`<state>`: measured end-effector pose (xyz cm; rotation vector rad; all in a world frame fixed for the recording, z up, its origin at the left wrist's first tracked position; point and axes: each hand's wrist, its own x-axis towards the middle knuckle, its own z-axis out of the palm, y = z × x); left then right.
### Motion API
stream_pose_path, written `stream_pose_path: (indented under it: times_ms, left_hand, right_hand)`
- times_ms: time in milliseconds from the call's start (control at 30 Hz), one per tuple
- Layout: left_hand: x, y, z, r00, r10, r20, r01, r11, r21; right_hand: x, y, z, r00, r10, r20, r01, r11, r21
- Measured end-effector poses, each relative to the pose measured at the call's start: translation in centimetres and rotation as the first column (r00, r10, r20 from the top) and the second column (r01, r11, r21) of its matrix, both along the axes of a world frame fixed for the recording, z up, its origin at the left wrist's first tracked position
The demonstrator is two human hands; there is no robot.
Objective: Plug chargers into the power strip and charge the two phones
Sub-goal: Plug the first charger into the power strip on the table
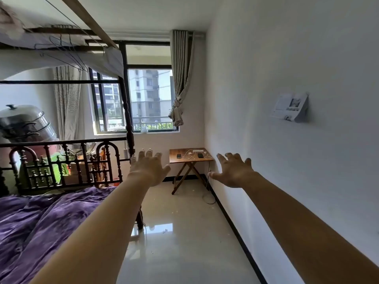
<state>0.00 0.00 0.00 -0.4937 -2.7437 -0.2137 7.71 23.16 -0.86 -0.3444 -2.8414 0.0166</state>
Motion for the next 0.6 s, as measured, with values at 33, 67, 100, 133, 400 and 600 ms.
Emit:
stream_pose_path:
  times_ms: [33,67,100,133,400,600]
  left_hand:
    - [-1.0,0.7,-0.1,1.0,0.007,0.004,-0.007,1.0,-0.001]
    - [-2.2,1.4,-0.2,1.0,0.01,0.007,-0.01,1.0,-0.001]
    - [-3.6,2.2,-0.2,1.0,0.011,0.014,-0.011,1.0,-0.01]
    - [-4.7,2.9,0.0,1.0,0.01,0.028,-0.01,1.0,-0.01]
    - [-15.2,8.3,-1.3,0.998,0.015,0.061,-0.012,0.999,-0.037]
    - [-24.9,12.0,-3.6,0.995,-0.026,0.099,0.032,0.998,-0.055]
  right_hand:
    - [-1.1,0.5,0.0,1.0,-0.002,-0.001,0.002,1.0,0.007]
    - [-2.3,1.2,0.1,1.0,-0.002,0.001,0.002,1.0,0.009]
    - [-3.8,2.1,0.2,1.0,-0.006,0.012,0.006,1.0,0.01]
    - [-5.0,2.7,0.3,1.0,-0.009,0.023,0.009,1.0,0.003]
    - [-16.1,6.8,-1.6,0.997,0.038,0.071,-0.037,0.999,-0.024]
    - [-26.2,9.8,-4.0,0.996,0.029,0.085,-0.026,0.999,-0.037]
